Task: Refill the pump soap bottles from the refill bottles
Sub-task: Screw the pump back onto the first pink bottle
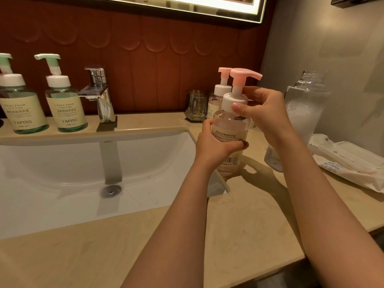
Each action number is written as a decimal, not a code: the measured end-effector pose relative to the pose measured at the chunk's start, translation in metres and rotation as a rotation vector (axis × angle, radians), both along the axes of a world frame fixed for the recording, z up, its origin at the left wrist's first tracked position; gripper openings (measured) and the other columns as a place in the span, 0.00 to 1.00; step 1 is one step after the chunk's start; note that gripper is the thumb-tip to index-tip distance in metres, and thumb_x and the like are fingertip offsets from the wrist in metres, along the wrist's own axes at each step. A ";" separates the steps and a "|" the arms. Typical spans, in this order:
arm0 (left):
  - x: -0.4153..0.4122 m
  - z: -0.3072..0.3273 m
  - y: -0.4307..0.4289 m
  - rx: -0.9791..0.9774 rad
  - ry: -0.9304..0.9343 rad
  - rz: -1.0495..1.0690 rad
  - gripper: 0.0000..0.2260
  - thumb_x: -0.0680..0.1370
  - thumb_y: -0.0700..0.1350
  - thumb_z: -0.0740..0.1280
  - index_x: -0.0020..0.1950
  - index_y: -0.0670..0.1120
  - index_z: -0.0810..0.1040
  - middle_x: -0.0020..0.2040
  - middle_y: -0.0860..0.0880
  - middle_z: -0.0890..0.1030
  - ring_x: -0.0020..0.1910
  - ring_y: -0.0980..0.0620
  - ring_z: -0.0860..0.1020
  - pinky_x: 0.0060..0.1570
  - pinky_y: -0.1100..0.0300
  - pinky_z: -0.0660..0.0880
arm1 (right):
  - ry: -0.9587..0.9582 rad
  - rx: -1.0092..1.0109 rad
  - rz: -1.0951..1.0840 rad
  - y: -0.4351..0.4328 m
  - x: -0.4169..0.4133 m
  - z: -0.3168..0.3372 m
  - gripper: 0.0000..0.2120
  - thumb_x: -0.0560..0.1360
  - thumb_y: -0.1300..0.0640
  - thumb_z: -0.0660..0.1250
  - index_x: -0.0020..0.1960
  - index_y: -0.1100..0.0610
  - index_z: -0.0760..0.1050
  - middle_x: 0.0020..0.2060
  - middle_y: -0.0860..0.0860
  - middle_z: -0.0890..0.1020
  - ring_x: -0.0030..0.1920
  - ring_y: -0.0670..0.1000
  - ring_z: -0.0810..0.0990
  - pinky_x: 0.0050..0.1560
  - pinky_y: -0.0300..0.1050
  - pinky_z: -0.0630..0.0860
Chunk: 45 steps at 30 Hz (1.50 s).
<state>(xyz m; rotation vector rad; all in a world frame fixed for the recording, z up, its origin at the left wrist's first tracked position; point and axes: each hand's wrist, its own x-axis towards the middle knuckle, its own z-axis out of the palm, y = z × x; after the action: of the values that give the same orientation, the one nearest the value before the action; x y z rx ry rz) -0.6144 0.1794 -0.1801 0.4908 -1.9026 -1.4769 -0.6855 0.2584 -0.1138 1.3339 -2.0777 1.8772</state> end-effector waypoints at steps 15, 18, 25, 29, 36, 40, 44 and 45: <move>-0.002 -0.002 -0.002 0.000 -0.001 0.008 0.37 0.65 0.45 0.77 0.68 0.50 0.60 0.62 0.48 0.72 0.59 0.50 0.72 0.52 0.59 0.70 | 0.045 0.033 0.177 0.002 -0.006 -0.003 0.21 0.76 0.66 0.62 0.68 0.59 0.67 0.55 0.47 0.76 0.56 0.47 0.76 0.56 0.42 0.75; 0.000 -0.002 -0.003 0.025 0.008 -0.036 0.36 0.65 0.44 0.78 0.66 0.50 0.62 0.59 0.49 0.74 0.57 0.51 0.74 0.53 0.57 0.73 | -0.019 -0.031 0.239 0.005 -0.008 -0.001 0.20 0.77 0.67 0.60 0.68 0.60 0.66 0.54 0.48 0.77 0.53 0.45 0.76 0.50 0.39 0.77; -0.006 -0.003 0.003 -0.016 -0.010 -0.080 0.41 0.64 0.45 0.78 0.69 0.51 0.57 0.64 0.48 0.70 0.63 0.48 0.71 0.58 0.54 0.71 | -0.094 -0.107 0.231 0.007 -0.013 0.001 0.15 0.78 0.64 0.60 0.64 0.57 0.69 0.53 0.47 0.78 0.55 0.48 0.77 0.52 0.43 0.77; -0.003 0.006 0.014 -0.107 0.090 0.032 0.44 0.60 0.55 0.73 0.70 0.58 0.53 0.69 0.49 0.64 0.67 0.47 0.65 0.65 0.45 0.67 | -0.084 -0.075 0.226 0.007 -0.012 0.001 0.14 0.76 0.65 0.62 0.60 0.55 0.71 0.51 0.48 0.79 0.52 0.48 0.78 0.51 0.41 0.77; 0.002 0.019 0.022 -0.131 0.271 0.053 0.31 0.68 0.50 0.63 0.71 0.57 0.61 0.66 0.51 0.70 0.61 0.54 0.70 0.53 0.58 0.70 | -0.051 -0.038 0.216 0.010 -0.011 0.002 0.13 0.75 0.65 0.64 0.57 0.53 0.71 0.46 0.44 0.79 0.46 0.43 0.79 0.44 0.35 0.77; 0.005 0.019 0.024 -0.146 0.280 0.060 0.31 0.68 0.49 0.64 0.71 0.57 0.62 0.66 0.51 0.71 0.61 0.54 0.71 0.55 0.56 0.72 | -0.033 -0.025 0.191 0.010 -0.011 0.002 0.12 0.74 0.64 0.66 0.55 0.52 0.72 0.44 0.41 0.79 0.43 0.41 0.79 0.39 0.32 0.76; 0.005 0.018 0.024 -0.169 0.261 0.066 0.31 0.69 0.50 0.64 0.71 0.56 0.61 0.66 0.51 0.70 0.60 0.55 0.70 0.55 0.58 0.70 | -0.027 -0.015 0.165 0.010 -0.012 0.003 0.11 0.73 0.63 0.67 0.53 0.53 0.74 0.43 0.42 0.79 0.42 0.40 0.79 0.38 0.32 0.76; 0.005 0.018 0.024 -0.175 0.253 0.068 0.31 0.69 0.51 0.64 0.71 0.55 0.61 0.66 0.50 0.70 0.61 0.55 0.70 0.56 0.57 0.71 | -0.027 -0.015 0.157 0.010 -0.012 0.003 0.11 0.73 0.63 0.68 0.53 0.53 0.74 0.43 0.42 0.79 0.43 0.41 0.79 0.38 0.32 0.75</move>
<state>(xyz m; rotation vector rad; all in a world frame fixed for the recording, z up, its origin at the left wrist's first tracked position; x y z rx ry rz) -0.6090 0.2034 -0.1619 0.2708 -1.7761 -1.2513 -0.6976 0.2680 -0.1110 1.5177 -2.0216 1.9750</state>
